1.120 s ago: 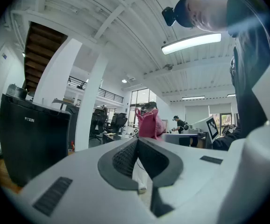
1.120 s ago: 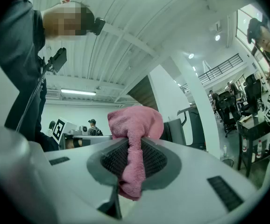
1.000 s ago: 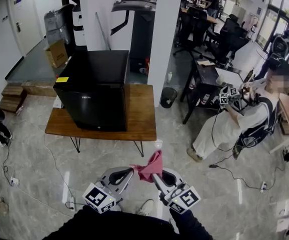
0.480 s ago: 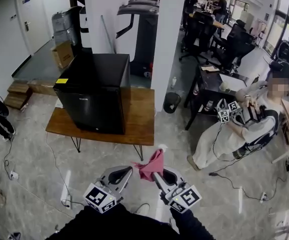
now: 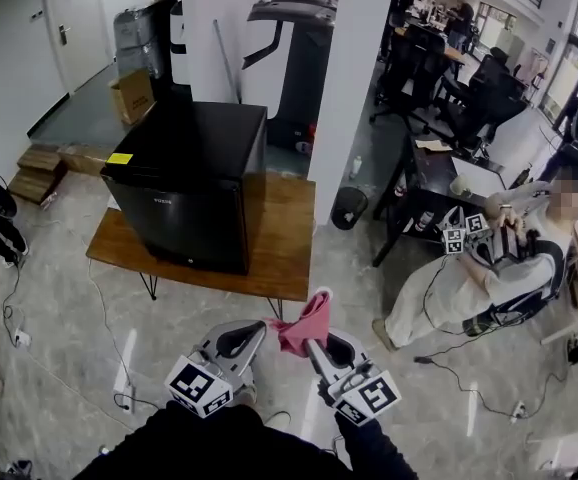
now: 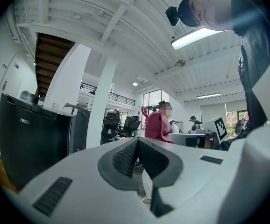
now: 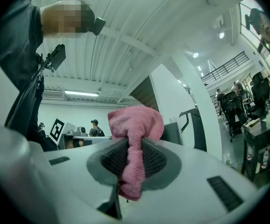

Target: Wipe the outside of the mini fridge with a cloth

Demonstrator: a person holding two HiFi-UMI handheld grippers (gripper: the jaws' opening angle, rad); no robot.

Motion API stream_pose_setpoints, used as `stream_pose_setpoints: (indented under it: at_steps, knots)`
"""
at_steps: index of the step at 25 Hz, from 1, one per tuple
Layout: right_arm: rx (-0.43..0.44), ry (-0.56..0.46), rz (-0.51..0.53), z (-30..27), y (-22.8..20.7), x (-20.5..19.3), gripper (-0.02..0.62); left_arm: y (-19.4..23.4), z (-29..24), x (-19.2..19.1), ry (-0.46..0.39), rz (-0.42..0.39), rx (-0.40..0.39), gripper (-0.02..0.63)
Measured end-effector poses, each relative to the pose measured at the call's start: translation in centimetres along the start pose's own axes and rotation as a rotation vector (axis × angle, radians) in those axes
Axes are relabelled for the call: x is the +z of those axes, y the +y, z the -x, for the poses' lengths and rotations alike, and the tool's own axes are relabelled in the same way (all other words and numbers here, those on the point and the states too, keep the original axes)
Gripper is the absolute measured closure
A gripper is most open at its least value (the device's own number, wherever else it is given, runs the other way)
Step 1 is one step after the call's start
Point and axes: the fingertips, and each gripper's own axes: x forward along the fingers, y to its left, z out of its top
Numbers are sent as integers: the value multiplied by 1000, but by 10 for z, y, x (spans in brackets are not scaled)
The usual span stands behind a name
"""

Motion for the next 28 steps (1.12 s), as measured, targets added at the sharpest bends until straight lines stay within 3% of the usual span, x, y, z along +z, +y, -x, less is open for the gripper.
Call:
stream_pose_setpoints:
  at_steps: [14, 20, 28]
  knots:
    - [-88, 78, 56, -130, -102, -9, 529, 130, -94, 7, -36, 38, -51, 600]
    - [-142, 113, 82, -182, -148, -24, 529, 166, -125, -7, -17, 53, -106, 600]
    - [-147, 148, 125, -232, -190, -35, 529, 207, -162, -16, -20, 52, -81, 600]
